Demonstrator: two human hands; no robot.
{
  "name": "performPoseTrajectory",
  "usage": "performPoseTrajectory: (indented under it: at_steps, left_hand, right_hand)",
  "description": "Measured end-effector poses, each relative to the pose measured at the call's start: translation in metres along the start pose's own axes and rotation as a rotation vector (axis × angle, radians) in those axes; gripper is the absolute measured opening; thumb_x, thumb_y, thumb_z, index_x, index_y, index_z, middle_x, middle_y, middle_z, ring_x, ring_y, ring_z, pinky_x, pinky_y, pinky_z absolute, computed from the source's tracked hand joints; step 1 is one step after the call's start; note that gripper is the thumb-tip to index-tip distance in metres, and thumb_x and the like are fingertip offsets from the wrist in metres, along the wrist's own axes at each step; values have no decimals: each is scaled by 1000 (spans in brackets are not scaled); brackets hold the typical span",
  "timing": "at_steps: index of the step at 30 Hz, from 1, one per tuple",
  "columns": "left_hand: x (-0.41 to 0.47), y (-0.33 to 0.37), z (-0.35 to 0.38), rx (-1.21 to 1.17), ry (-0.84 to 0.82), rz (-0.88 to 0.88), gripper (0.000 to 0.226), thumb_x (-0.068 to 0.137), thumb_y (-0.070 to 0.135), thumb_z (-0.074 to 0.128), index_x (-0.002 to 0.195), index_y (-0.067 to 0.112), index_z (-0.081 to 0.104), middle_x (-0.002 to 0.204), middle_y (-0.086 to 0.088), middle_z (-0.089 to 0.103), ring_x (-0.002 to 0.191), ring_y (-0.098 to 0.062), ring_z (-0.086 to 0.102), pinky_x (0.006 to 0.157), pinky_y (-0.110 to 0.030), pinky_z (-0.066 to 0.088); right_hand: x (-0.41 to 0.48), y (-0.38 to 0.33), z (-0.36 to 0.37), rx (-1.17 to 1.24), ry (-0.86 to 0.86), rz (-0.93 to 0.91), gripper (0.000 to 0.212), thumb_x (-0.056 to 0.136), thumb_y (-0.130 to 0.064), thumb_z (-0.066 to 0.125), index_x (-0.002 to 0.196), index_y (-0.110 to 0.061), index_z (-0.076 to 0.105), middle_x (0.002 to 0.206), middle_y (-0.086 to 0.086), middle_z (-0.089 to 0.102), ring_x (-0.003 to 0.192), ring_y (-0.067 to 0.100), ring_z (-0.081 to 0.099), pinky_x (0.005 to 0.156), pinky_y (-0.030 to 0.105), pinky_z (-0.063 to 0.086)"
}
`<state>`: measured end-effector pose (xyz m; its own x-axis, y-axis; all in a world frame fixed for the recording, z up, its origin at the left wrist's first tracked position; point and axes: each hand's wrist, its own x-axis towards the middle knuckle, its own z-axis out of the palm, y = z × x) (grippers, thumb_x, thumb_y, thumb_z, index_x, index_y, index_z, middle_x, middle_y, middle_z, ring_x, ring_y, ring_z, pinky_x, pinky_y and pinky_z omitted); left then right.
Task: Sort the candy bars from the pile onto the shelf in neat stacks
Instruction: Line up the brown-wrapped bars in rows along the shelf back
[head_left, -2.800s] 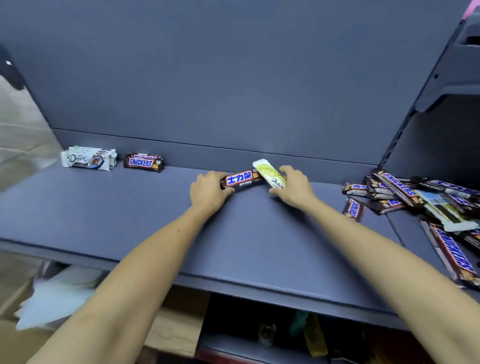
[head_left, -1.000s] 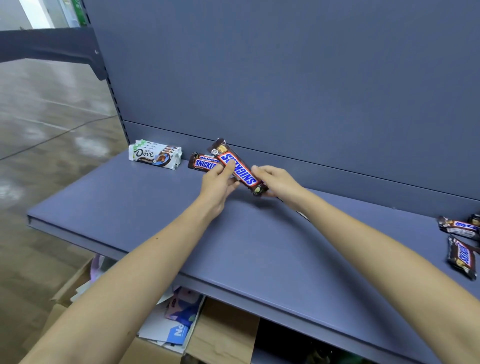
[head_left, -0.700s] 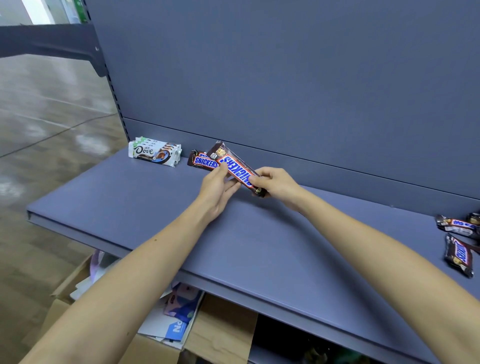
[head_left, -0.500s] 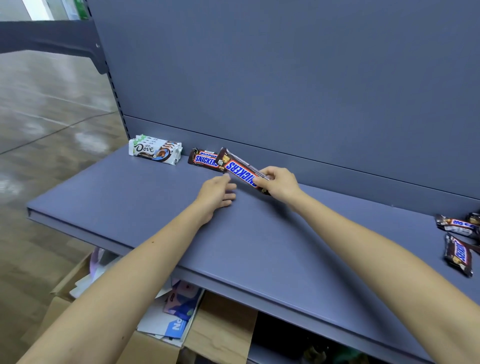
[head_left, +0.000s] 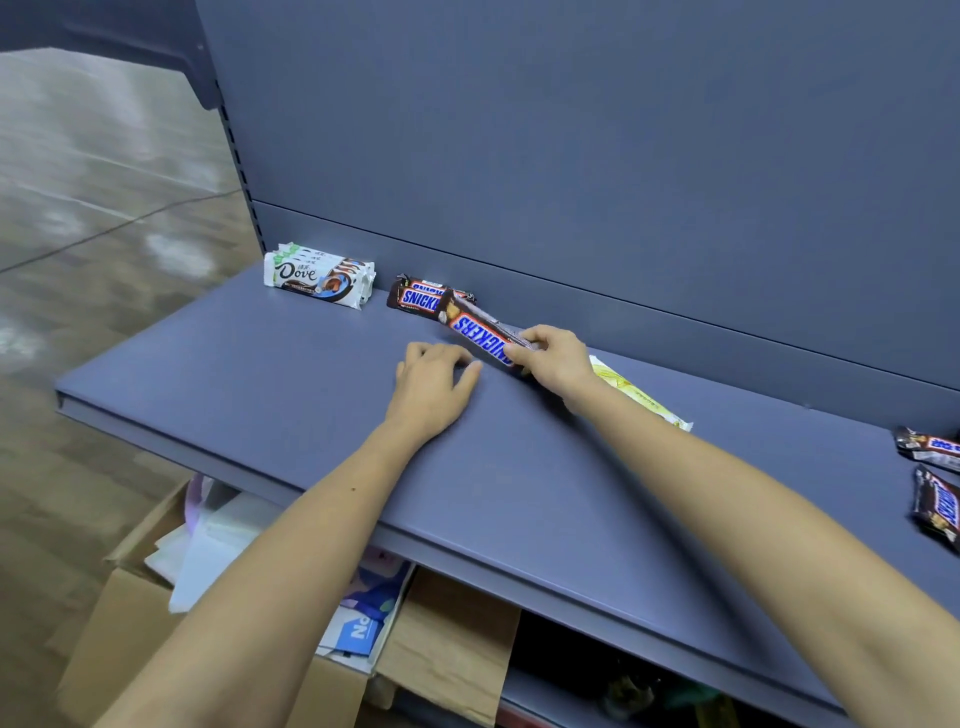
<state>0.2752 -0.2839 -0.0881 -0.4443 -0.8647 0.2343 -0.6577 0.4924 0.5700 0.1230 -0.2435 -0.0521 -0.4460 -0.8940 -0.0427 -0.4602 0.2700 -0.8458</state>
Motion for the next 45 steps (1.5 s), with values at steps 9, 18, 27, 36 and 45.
performPoseTrajectory:
  at_steps: [9,18,27,36,45]
  left_hand:
    - [4,8,-25,-483,115,-98,16,93,17,52,103,10,63,91,1,64,74,-1,57,66,2,40]
    - [33,1,-57,-29,-21,158,33,92,20,38,113,7,61,110,-12,64,102,-30,56,85,-33,43]
    - [33,12,-31,315,-107,224,32,99,22,37,125,20,55,123,-6,56,110,-32,42,86,-39,38]
    - [31,9,-11,249,-125,45,66,90,44,51,146,22,23,148,-3,24,134,-28,19,106,-41,25]
    - [25,-2,-2,180,-143,-72,72,91,50,45,148,19,13,147,-6,19,136,-30,14,110,-42,18]
  right_hand:
    - [-10,-18,27,212,-283,-22,20,87,-8,60,104,-18,56,96,2,60,90,17,58,83,34,51]
    - [-7,-21,-11,132,-23,-243,52,86,-23,64,132,-23,41,111,-8,51,76,12,54,76,24,47]
    - [-1,1,-31,-273,8,-253,46,81,-23,68,123,-16,52,99,-4,55,85,13,47,82,23,40]
    - [8,2,-33,-606,-59,-256,24,88,-24,58,109,-16,65,113,6,66,104,24,57,87,31,42]
    - [32,10,-39,-459,161,-57,20,87,-20,58,106,-19,66,107,4,68,99,24,60,73,26,40]
